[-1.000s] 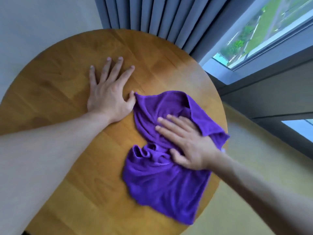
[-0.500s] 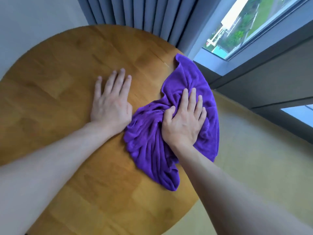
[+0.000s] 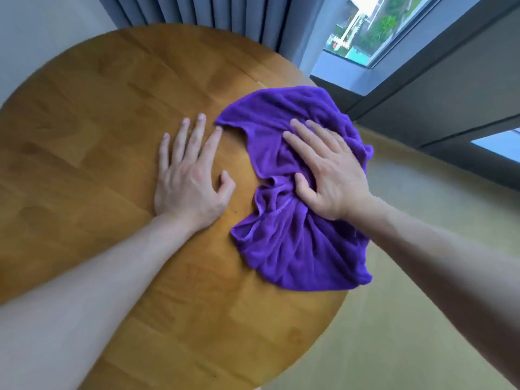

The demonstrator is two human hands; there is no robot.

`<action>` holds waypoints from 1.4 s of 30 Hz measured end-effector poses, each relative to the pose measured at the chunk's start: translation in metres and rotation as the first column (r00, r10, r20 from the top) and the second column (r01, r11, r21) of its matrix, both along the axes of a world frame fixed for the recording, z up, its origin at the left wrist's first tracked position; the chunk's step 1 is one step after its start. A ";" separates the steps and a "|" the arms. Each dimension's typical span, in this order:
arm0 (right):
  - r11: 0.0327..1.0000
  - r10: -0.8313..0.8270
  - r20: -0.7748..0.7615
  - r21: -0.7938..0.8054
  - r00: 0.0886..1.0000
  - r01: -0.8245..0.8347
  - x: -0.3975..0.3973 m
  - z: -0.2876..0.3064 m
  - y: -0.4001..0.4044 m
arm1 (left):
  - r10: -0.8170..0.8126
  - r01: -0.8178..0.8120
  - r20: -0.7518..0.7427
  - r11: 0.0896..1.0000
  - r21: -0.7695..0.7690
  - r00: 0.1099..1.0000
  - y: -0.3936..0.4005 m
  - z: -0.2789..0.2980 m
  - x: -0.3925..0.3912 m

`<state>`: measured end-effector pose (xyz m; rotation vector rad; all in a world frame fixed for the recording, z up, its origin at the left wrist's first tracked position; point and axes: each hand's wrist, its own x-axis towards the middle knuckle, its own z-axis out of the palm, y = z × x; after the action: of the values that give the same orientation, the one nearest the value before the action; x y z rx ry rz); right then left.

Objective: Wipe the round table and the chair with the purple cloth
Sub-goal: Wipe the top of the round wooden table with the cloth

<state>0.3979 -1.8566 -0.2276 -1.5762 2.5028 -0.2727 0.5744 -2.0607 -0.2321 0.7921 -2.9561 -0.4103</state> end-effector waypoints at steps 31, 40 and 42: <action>0.736 -0.677 0.008 0.005 0.736 0.677 0.061 0.002 -0.022 | 0.058 -0.054 0.087 0.998 -0.042 0.994 0.025 0.001 -0.002; 0.924 0.377 0.071 0.034 0.924 -0.380 0.040 0.003 -0.007 | 0.059 -0.055 0.085 0.997 -0.057 0.995 0.019 -0.001 -0.005; 0.897 0.439 0.089 0.002 0.894 -0.441 0.019 0.003 -0.015 | 0.055 -0.050 0.074 0.997 -0.062 0.996 0.020 -0.002 -0.005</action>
<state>0.4171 -1.8715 -0.2246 -2.0140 1.9997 -0.2403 0.5690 -2.0412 -0.2340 0.8954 -2.9927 -0.2927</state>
